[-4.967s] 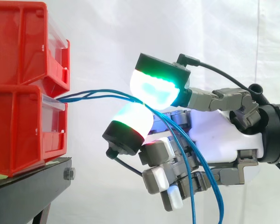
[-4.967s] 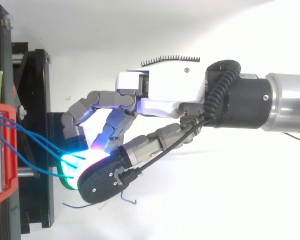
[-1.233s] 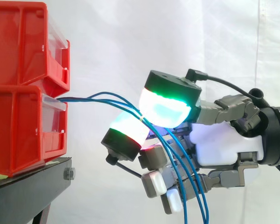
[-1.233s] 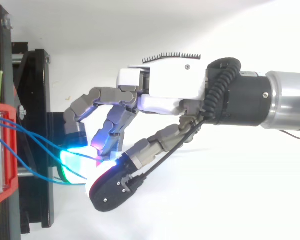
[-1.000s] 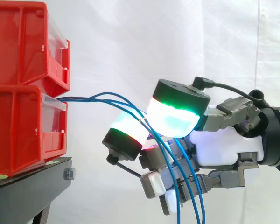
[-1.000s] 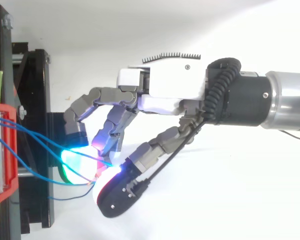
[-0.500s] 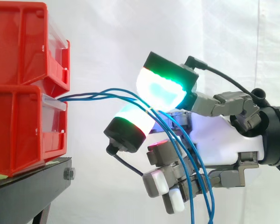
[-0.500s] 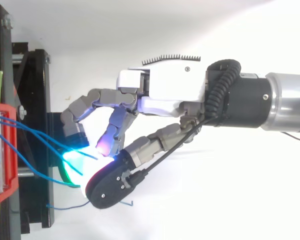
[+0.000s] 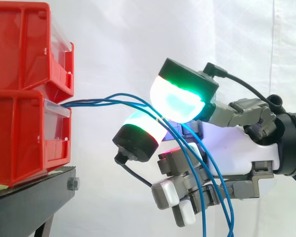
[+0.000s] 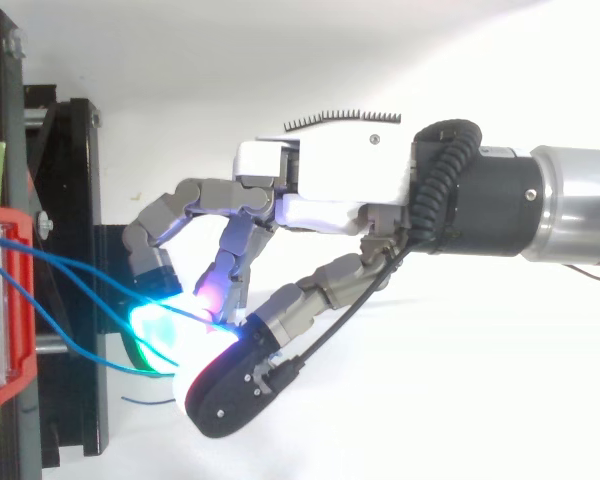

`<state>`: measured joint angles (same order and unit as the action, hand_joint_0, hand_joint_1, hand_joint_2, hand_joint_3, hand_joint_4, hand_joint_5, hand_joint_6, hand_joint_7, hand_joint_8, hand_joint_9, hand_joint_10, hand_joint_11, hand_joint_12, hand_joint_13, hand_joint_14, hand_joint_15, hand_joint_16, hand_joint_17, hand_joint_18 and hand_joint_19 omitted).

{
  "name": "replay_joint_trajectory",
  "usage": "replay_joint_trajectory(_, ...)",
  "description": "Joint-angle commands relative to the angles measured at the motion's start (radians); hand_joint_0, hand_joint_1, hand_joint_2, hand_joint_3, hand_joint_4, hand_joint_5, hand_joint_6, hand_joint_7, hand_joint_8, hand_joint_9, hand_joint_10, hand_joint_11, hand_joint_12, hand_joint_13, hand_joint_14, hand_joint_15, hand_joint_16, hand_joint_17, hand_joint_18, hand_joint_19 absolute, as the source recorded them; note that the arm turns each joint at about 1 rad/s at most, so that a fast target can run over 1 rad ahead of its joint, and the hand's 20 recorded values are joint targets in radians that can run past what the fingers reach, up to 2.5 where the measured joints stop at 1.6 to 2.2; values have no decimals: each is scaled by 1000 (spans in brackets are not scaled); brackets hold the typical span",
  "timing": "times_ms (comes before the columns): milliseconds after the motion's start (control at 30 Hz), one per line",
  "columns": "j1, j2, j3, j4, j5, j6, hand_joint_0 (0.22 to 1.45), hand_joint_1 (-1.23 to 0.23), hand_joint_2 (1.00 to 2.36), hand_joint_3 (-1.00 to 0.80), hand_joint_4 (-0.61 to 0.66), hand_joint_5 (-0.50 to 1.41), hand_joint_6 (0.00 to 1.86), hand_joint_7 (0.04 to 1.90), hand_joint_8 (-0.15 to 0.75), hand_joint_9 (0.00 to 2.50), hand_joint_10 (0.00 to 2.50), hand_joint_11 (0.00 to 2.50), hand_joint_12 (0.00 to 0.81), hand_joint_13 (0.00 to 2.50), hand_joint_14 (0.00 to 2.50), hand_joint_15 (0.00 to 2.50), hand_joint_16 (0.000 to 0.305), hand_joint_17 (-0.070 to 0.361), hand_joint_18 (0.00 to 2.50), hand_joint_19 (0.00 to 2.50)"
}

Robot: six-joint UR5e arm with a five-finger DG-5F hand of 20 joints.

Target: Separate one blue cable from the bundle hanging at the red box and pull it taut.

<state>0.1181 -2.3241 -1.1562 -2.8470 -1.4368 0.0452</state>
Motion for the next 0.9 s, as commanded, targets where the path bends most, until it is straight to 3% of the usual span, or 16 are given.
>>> replay_joint_trajectory(0,0,-1,0,0,-1,-1,582,-917,1000,-500,-44,-109,873,1257,252,1223,32,1075,339,1016,27,709,42,95,945,674)
replay_joint_trajectory(167,0,-1,0,0,1,-1,524,-861,1000,-500,-111,-86,850,1225,249,1253,31,1013,350,1032,25,703,44,100,968,670)
replay_joint_trajectory(233,0,0,0,0,1,1,533,-676,1000,-500,-158,-68,835,1269,240,1309,32,988,346,1044,25,702,44,99,978,690)
replay_joint_trajectory(367,0,0,0,-3,1,1,579,-606,1000,-500,-156,-65,847,1255,221,1354,31,1005,339,1070,25,711,42,95,981,720)
replay_joint_trajectory(500,0,0,0,0,1,1,621,-721,1000,-499,-76,-76,834,1274,239,1318,36,1032,347,1055,26,718,42,95,958,721)
replay_joint_trajectory(600,0,0,0,-2,1,1,636,-845,1012,-380,58,-115,865,1318,254,1309,34,1168,359,1035,26,730,44,99,966,712)
replay_joint_trajectory(700,0,0,0,-2,1,1,695,-930,1017,-311,-7,-141,898,1312,243,1325,33,1376,351,1039,27,753,44,99,961,684)
replay_joint_trajectory(800,0,0,0,0,1,1,734,-955,1000,-500,-17,-157,903,1267,233,1281,36,1388,347,1023,27,747,44,99,948,647)
replay_joint_trajectory(867,0,0,0,0,1,1,713,-957,1000,-500,-1,-161,904,1225,233,1277,33,1386,344,1014,27,743,44,98,915,632)
